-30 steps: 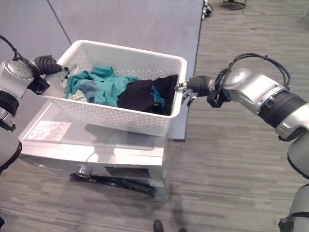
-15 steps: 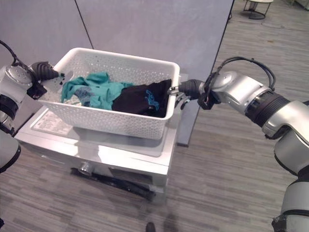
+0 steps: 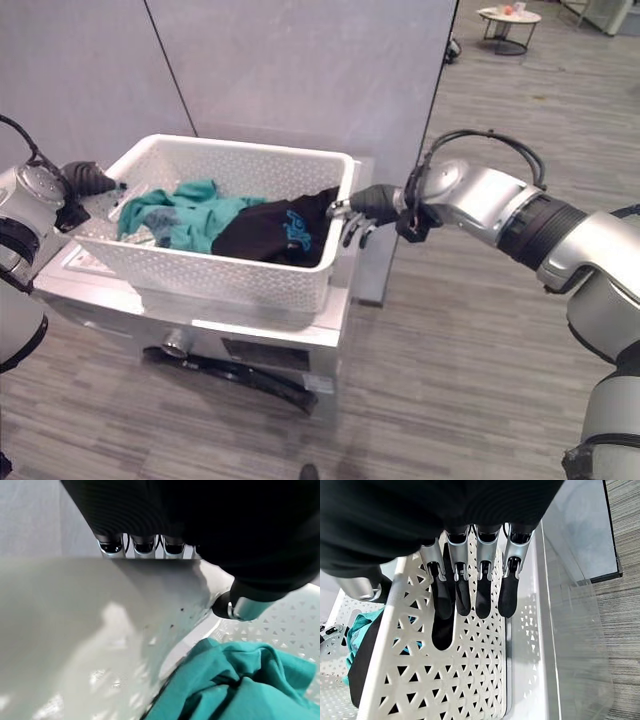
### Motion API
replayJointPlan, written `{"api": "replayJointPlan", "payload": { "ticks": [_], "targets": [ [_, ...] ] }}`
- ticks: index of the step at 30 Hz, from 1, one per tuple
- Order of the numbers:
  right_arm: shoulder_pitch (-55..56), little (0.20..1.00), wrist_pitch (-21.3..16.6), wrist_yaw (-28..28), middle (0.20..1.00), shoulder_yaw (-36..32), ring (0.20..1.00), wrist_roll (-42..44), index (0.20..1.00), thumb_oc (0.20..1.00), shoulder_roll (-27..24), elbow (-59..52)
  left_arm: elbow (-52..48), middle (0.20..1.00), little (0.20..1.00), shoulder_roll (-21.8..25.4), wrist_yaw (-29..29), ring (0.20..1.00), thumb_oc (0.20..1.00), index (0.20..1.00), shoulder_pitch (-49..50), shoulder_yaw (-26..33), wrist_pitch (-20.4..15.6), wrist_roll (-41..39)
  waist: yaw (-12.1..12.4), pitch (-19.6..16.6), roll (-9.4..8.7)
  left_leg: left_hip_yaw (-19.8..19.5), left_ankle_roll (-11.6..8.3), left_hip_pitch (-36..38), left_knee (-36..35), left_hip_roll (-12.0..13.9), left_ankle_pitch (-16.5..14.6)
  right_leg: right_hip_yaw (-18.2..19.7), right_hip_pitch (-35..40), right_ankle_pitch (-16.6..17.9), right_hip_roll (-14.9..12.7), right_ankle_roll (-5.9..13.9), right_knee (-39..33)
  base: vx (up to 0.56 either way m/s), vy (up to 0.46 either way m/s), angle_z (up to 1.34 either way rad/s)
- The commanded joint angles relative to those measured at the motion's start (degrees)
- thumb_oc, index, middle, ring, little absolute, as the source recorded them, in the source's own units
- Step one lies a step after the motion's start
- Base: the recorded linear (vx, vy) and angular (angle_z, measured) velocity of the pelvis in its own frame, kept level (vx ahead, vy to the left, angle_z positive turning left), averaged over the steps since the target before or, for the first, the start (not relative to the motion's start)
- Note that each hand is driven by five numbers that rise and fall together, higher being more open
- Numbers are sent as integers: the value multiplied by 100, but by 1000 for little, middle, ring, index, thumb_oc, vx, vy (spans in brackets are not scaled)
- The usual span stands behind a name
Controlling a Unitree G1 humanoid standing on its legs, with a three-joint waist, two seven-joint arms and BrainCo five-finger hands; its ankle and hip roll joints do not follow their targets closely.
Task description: Grab the laundry basket,head to the washer,open it,put in the laundry and shut it.
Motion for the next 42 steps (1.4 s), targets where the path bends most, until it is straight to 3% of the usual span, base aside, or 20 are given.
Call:
{"api": "replayJointPlan", "payload": {
  "ticks": [1, 4, 5, 6, 8, 9, 10, 11, 12, 13, 22, 26, 32, 42],
  "targets": [
    [-480, 200, -413, 130, 200, -482, 200, 102, 200, 200, 549, -342, 59, 200, 200, -53, 170, 200, 200, 200, -687, 82, -402, 151, 117, 159, -334, 173, -601, 587, -391, -25, -21, 130, 398, 2295, -1020, 839, -1111, -41, -5, 2],
    [-496, 200, -440, 170, 200, -449, 200, 82, 200, 200, 461, -636, 21, 200, 200, -48, 184, 200, 200, 200, -582, 196, -410, 114, 103, 154, -328, 140, -613, 562, -448, -21, 19, 91, 379, 2267, -1015, 830, -1111, -45, 3, 0],
    [-487, 263, -465, 171, 263, -451, 263, 65, 263, 263, 411, -673, -16, 200, 200, -63, 191, 200, 200, 200, -543, 255, -426, 58, 92, 158, -335, 130, -620, 545, -448, -16, 32, 66, 372, 2259, -1015, 827, -1111, -33, -5, 2],
    [-469, 445, -511, 135, 445, -480, 445, 45, 445, 445, 338, -723, -53, 200, 200, -93, 207, 200, 200, 200, -468, 347, -431, -40, 74, 167, -340, 107, -621, 530, -448, -17, 35, 42, 364, 2244, -1017, 818, -1111, -33, -5, 2],
    [-411, 492, -524, 111, 492, -521, 492, 60, 492, 492, 295, -757, -120, 200, 200, -113, 238, 200, 200, 200, -430, 415, -453, -120, 55, 173, -337, 95, -619, 527, -448, -19, 34, 36, 352, 2236, -1018, 814, -1111, -18, 8, 6],
    [-405, 561, -534, 103, 561, -534, 561, 53, 561, 561, 271, -767, -123, 200, 200, -113, 226, 200, 200, 200, -391, 428, -454, -129, 45, 171, -332, 97, -618, 532, -448, -18, 32, 31, 352, 2223, -1018, 809, -1111, -13, 16, 9],
    [-373, 733, -539, 100, 733, -552, 733, 39, 733, 733, 246, -790, -122, 200, 200, -106, 209, 200, 200, 200, -342, 447, -447, -100, 39, 174, -331, 101, -615, 541, -448, -17, 29, 34, 350, 2215, -1015, 804, -1111, -5, 14, 5],
    [-341, 1000, -531, 96, 1000, -569, 1000, 0, 1000, 1000, 222, -802, -135, 410, 410, -112, 207, 410, 410, 410, -306, 466, -442, -77, 37, 177, -333, 105, -610, 553, -448, -15, 17, 40, 346, 2218, -1021, 803, -1111, 0, 0, 0],
    [-300, 1000, -530, 75, 1000, -596, 1000, -33, 1000, 1000, 234, -763, -125, 893, 893, -128, 237, 893, 893, 893, -293, 484, -448, -47, 34, 177, -331, 112, -607, 562, -448, -13, 10, 47, 344, 2205, -1021, 800, -1111, 0, 0, 0],
    [-204, 1000, -560, 14, 1000, -702, 1000, -131, 1000, 1000, 299, -651, -121, 1000, 1000, -164, 391, 1000, 1000, 1000, -289, 574, -484, -14, 25, 183, -321, 137, -603, 571, -448, -10, 10, 71, 329, 2194, -1015, 791, -1111, 0, 0, 0],
    [-25, 1000, -593, -142, 1000, -1012, 1000, -356, 1000, 1000, 599, -292, -62, 1000, 1000, -292, 499, 1000, 1000, 1000, -36, 878, -431, -119, -42, 209, -305, 181, -589, 565, -448, 9, -4, 157, 239, 2132, -989, 763, -1111, -4, 1, -3],
    [131, 1000, -645, -97, 1000, -1182, 1000, -726, 1000, 1000, 232, -481, 53, 1000, 1000, -4, 564, 1000, 1000, 1000, 183, 1023, -405, 267, -142, 183, -281, 251, -589, 634, -413, 23, -56, 220, 294, 2115, -988, 763, -1111, 18, 5, -6],
    [956, 1000, -900, -241, 1000, -2055, 1000, -1174, 1000, 1000, -415, -1128, 37, 1000, 1000, 488, 905, 1000, 1000, 1000, 722, 1690, -488, 613, -301, 99, -161, 362, -596, 802, -437, 43, -90, 178, 431, 2129, -993, 781, -1111, 17, -2, -12],
    [2223, 1000, -1154, -507, 1000, -3185, 1000, -1428, 1000, 1000, -614, -1491, 59, 1000, 1000, 849, 1539, 1000, 1000, 1000, 1086, 2643, -575, 466, -409, -26, 3, 396, -641, 905, -448, 90, -79, 90, 487, 1892, -947, 715, -1111, -2, -8, -1]
  ]
}}
